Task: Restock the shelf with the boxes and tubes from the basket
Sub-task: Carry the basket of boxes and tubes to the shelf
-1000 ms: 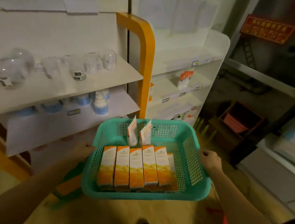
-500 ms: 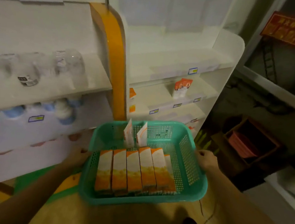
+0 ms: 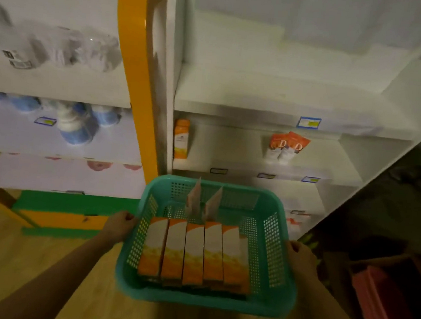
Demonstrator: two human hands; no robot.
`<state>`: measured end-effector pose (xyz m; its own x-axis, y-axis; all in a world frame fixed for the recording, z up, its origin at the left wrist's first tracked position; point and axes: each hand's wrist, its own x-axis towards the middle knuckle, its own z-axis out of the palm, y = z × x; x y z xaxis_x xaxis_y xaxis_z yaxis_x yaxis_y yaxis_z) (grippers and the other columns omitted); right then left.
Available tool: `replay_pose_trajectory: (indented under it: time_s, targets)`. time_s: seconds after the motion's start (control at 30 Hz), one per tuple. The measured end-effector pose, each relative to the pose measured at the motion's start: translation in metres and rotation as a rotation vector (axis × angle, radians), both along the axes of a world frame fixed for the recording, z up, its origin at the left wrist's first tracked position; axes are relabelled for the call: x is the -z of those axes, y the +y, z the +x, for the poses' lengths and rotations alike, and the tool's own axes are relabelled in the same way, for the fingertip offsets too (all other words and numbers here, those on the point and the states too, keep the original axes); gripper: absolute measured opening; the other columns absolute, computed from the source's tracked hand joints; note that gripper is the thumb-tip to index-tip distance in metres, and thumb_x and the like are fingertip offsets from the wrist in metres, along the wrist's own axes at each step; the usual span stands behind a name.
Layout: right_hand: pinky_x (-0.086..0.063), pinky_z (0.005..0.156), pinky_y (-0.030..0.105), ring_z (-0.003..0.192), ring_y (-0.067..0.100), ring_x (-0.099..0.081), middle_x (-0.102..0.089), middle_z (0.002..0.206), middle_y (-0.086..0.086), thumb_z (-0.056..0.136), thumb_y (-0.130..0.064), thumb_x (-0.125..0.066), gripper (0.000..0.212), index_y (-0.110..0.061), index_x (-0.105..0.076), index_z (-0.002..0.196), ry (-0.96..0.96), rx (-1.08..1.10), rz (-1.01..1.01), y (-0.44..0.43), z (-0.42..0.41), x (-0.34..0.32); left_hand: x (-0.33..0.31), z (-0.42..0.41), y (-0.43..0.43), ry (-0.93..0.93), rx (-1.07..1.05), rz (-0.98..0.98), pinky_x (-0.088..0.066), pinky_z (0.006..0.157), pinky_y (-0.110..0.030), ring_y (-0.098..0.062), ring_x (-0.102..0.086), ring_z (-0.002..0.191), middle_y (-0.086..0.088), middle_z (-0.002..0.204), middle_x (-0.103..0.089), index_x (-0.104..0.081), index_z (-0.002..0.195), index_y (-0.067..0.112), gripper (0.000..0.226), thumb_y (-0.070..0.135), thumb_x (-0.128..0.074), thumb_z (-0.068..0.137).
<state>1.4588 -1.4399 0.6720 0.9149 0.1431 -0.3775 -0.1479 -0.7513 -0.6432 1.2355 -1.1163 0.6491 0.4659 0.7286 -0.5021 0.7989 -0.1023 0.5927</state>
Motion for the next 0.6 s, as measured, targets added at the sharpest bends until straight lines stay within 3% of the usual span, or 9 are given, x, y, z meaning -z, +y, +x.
replay_pose_trajectory:
  time_s: [0.17, 0.27, 0.3, 0.37, 0.5, 0.6]
  targets:
    - [-0.053, 0.082, 0.046, 0.080, 0.030, -0.061, -0.067, 0.093, 0.023, 0.096, -0.025, -0.045, 0.034, 0.003, -0.064, 0.092, -0.002, 0.009, 0.044, -0.013, 0.029, 0.081, 0.073, 0.031, -0.017, 0.017, -0.023, 0.011, -0.044, 0.058, -0.032, -0.024, -0.056, 0.062, -0.008, 0.062, -0.055, -0.053, 0.064, 0.010, 0.029, 0.020, -0.054, 0.091]
    - [-0.048, 0.070, 0.037, 0.074, 0.024, -0.052, -0.065, 0.091, 0.022, 0.098, -0.020, -0.043, 0.036, 0.009, -0.064, 0.096, -0.032, 0.002, 0.033, -0.020, 0.042, 0.144, 0.137, 0.045, -0.022, 0.033, -0.003, 0.012, -0.050, 0.071, -0.038, -0.036, -0.066, 0.084, -0.023, 0.084, -0.065, -0.063, 0.083, 0.002, 0.021, 0.019, -0.054, 0.091]
    - [-0.044, 0.063, 0.031, 0.073, 0.022, -0.050, -0.063, 0.088, 0.021, 0.098, -0.019, -0.041, 0.036, 0.009, -0.064, 0.098, -0.022, -0.009, 0.023, -0.022, 0.046, 0.167, 0.159, 0.049, -0.023, 0.023, -0.007, 0.006, -0.051, 0.073, -0.040, -0.036, -0.065, 0.083, -0.026, 0.089, -0.066, -0.063, 0.084, 0.001, 0.020, 0.018, -0.054, 0.091]
    - [-0.038, 0.056, 0.022, 0.067, 0.018, -0.049, -0.059, 0.080, 0.015, 0.098, -0.020, -0.040, 0.037, 0.009, -0.063, 0.102, 0.014, -0.027, 0.006, -0.025, 0.052, 0.215, 0.205, 0.055, -0.025, 0.015, 0.006, 0.008, -0.051, 0.071, -0.041, -0.033, -0.063, 0.078, -0.027, 0.090, -0.066, -0.060, 0.080, 0.003, 0.020, 0.018, -0.055, 0.092]
    - [-0.043, 0.072, 0.032, 0.075, 0.024, -0.052, -0.058, 0.084, 0.014, 0.097, -0.018, -0.042, 0.034, 0.007, -0.064, 0.099, 0.002, -0.023, -0.017, -0.024, 0.061, 0.310, 0.299, 0.067, -0.026, 0.021, 0.048, 0.027, -0.050, 0.066, -0.037, -0.034, -0.067, 0.076, -0.024, 0.084, -0.068, -0.058, 0.072, 0.005, 0.028, 0.023, -0.052, 0.093]
    - [-0.044, 0.069, 0.035, 0.070, 0.023, -0.051, -0.059, 0.080, 0.017, 0.097, -0.018, -0.042, 0.036, 0.010, -0.064, 0.096, 0.002, -0.037, -0.021, -0.024, 0.065, 0.374, 0.365, 0.075, -0.027, 0.010, 0.048, 0.008, -0.047, 0.059, -0.029, -0.028, -0.063, 0.064, -0.015, 0.075, -0.064, -0.057, 0.064, 0.007, 0.036, 0.026, -0.051, 0.094]
